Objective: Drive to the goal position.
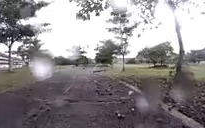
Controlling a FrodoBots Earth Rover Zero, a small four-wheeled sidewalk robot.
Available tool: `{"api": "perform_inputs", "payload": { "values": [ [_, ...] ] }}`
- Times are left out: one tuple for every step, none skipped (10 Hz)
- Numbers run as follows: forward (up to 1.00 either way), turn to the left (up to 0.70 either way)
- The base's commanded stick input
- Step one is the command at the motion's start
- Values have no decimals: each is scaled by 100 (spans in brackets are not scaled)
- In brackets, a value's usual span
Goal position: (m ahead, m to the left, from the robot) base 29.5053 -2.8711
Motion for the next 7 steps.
{"api": "perform_inputs", "payload": {
  "values": [
    [70, 0],
    [70, 0],
    [70, 0],
    [70, 0],
    [70, 0],
    [70, 0],
    [70, 0]
  ]
}}
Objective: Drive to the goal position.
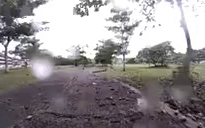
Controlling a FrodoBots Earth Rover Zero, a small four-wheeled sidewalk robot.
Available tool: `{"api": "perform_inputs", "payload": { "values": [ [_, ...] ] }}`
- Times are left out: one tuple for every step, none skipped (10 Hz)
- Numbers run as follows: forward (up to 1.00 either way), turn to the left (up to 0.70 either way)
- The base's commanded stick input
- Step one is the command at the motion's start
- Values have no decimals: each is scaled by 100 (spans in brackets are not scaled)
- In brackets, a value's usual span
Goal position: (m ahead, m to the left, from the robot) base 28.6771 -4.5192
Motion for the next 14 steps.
{"api": "perform_inputs", "payload": {
  "values": [
    [70, 0],
    [70, 0],
    [70, 0],
    [70, 0],
    [70, 0],
    [70, 0],
    [70, 0],
    [70, 0],
    [70, 0],
    [70, 0],
    [70, 0],
    [70, 0],
    [70, 0],
    [70, 0]
  ]
}}
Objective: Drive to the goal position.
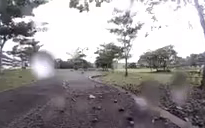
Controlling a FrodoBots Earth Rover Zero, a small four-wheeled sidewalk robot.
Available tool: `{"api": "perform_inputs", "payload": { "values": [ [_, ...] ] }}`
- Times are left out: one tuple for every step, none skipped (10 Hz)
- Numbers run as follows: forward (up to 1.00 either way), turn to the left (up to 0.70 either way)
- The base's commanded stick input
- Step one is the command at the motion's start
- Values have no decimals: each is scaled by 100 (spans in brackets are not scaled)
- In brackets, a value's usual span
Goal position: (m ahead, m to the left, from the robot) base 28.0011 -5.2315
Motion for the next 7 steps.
{"api": "perform_inputs", "payload": {
  "values": [
    [70, 0],
    [70, 0],
    [70, 0],
    [70, 0],
    [70, 0],
    [70, 0],
    [70, 0]
  ]
}}
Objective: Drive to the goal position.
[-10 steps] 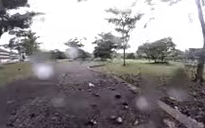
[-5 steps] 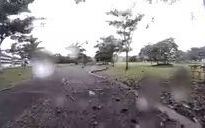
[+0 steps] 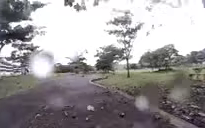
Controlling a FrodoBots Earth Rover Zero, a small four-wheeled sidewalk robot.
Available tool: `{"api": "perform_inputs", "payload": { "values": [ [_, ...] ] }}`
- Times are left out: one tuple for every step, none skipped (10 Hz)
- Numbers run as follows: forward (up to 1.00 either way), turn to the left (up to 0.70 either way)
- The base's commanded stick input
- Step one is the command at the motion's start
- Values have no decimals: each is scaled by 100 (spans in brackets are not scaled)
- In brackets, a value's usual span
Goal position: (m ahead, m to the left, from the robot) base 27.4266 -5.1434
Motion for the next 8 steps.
{"api": "perform_inputs", "payload": {
  "values": [
    [70, 20],
    [70, 35],
    [70, 16],
    [70, 0],
    [70, 0],
    [70, 0],
    [70, 0],
    [70, 0]
  ]
}}
